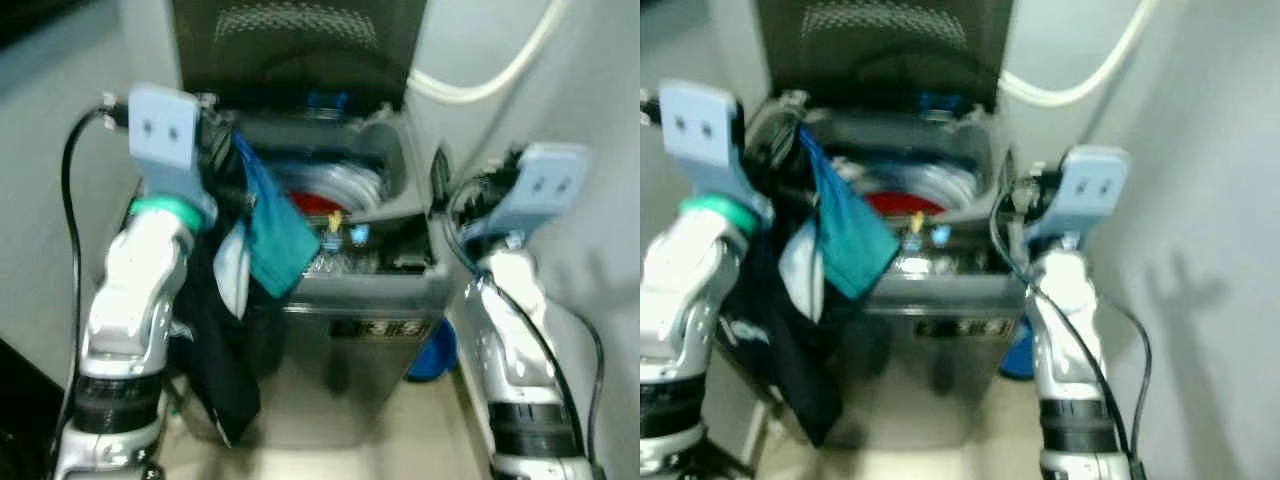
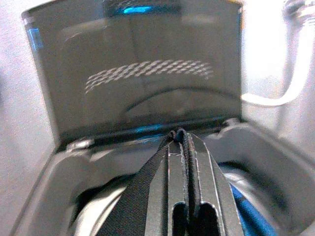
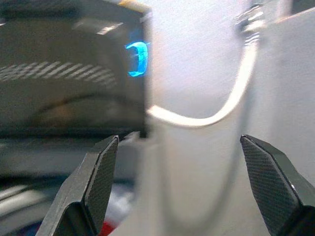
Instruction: Clothes washing
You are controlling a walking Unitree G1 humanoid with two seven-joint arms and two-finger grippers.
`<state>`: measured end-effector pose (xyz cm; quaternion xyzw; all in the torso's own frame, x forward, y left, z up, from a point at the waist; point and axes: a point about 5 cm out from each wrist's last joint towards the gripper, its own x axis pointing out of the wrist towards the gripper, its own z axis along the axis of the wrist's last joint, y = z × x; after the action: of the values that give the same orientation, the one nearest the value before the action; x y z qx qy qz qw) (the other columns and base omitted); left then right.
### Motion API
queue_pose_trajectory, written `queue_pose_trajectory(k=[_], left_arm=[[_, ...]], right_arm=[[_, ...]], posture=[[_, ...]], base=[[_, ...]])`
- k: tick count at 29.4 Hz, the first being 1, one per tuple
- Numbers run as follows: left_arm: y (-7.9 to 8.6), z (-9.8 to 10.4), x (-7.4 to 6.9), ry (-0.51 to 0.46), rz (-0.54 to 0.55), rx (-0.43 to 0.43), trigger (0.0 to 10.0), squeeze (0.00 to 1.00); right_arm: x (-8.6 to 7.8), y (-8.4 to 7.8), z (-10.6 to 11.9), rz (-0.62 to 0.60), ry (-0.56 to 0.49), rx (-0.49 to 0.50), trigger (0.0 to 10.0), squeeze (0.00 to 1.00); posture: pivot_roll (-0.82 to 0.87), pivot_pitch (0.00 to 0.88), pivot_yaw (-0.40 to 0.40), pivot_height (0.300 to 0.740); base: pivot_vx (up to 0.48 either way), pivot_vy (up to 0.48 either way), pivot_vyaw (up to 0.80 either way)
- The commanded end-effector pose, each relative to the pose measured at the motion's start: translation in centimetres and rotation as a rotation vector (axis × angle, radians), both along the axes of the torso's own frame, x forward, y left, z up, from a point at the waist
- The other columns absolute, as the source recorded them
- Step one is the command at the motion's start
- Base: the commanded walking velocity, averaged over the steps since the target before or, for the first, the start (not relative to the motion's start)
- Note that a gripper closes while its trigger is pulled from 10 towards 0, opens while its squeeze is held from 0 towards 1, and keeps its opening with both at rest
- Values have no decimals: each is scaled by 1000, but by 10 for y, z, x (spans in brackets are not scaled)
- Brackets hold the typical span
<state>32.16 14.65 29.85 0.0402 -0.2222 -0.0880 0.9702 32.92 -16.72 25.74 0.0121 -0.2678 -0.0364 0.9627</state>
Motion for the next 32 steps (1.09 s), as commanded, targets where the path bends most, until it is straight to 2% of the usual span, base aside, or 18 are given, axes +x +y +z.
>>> queue_pose_trajectory(k=[1, 4, 7, 22, 32], left_arm=[[3, 2, -2, -17, 20, -5, 10000, 0], [4, 1, -1, -23, 31, -14, 10000, 0], [5, 2, 1, -31, 55, -36, 10000, 0], [4, 2, 1, -28, 59, -34, 10000, 0], [-2, -3, 3, 0, 23, -12, 10000, 0]], right_arm=[[-1, 4, -3, 14, 3, 3, 10000, 0], [-1, 5, -2, 17, -2, -6, 10000, 0], [-2, 8, -1, 29, -14, -27, 10000, 0], [-1, 9, -1, 31, -15, -30, 10000, 0], [-2, 6, -1, 20, -17, -34, 10000, 0]], posture=[[81, 0, 27, 740], [77, 0, 25, 740], [77, 0, 25, 740], [76, 0, 23, 740], [69, 0, 26, 740]], base=[[0, 0, 0], [0, 0, 0], [405, 257, 0], [408, 249, 0], [0, 0, 0]])
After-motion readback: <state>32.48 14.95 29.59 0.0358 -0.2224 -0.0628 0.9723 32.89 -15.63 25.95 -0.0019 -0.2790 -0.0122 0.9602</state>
